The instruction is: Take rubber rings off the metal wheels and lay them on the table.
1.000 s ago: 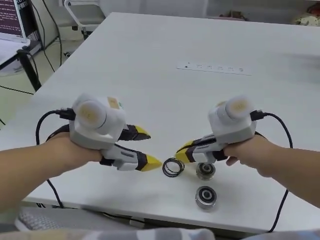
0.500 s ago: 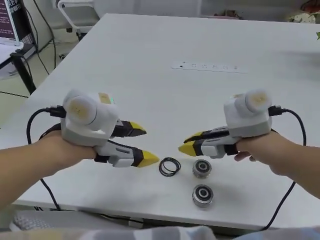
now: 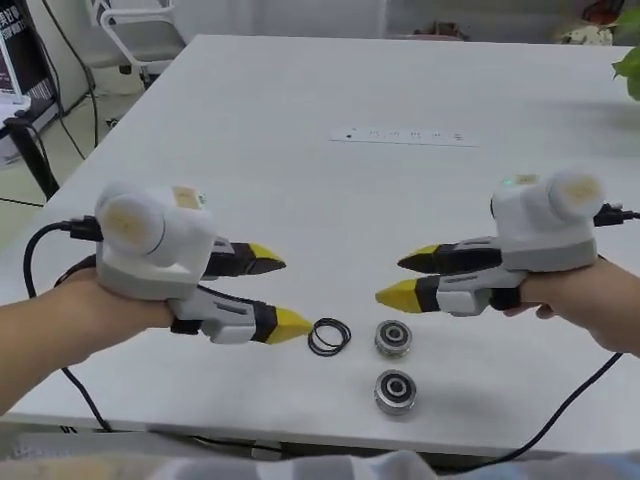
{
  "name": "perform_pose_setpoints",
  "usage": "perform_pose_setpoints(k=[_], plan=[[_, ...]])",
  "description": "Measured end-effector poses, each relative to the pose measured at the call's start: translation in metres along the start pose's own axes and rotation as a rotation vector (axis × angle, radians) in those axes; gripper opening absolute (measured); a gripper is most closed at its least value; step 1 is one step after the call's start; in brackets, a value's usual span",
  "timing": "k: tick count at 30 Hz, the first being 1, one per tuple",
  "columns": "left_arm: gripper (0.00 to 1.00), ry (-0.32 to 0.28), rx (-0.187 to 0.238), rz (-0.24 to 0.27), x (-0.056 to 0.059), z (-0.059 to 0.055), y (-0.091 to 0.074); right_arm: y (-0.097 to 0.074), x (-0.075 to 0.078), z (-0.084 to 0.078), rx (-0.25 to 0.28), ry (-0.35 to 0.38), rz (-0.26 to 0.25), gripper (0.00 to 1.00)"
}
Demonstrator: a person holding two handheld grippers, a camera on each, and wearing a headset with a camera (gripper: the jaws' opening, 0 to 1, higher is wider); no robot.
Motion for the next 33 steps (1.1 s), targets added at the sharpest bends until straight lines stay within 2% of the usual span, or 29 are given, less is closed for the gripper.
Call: perform_pose_setpoints(k=[11, 14, 18, 24, 27, 33], plan=[[0.55, 0.006, 0.012, -0.005, 0.007, 0.001, -0.015, -0.026, -0.018, -0.012, -0.015, -0.086, -0.005, 0.60], [0.56, 0.010, 0.013, -0.002, 0.009, 0.000, -0.019, -0.032, -0.020, -0.018, -0.011, -0.075, -0.003, 0.64], [0.59, -0.012, 0.023, 0.005, 0.010, -0.002, -0.023, -0.041, -0.021, -0.025, -0.014, -0.064, -0.017, 0.70], [0.62, -0.018, 0.026, 0.003, 0.013, -0.003, -0.027, -0.056, -0.024, -0.035, -0.016, -0.076, -0.036, 0.76], [0.65, -0.028, 0.037, 0.000, 0.016, -0.001, -0.028, -0.062, -0.025, -0.040, -0.030, -0.085, -0.047, 0.79], [0.67, -0.010, 0.048, 0.001, 0.020, 0.004, -0.029, -0.071, -0.031, -0.045, -0.029, -0.093, -0.060, 0.85]])
Point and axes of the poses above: the centre of the closed fingertips' face, and the gripper's own axes: y roughly forward along the fingers, x roughly to its right, z roughly out of its top, the point moved 8 cm from there along -y, roughly backward along the fingers, and after that the axes turned 4 degrees about -x, right-handed, at the moved point
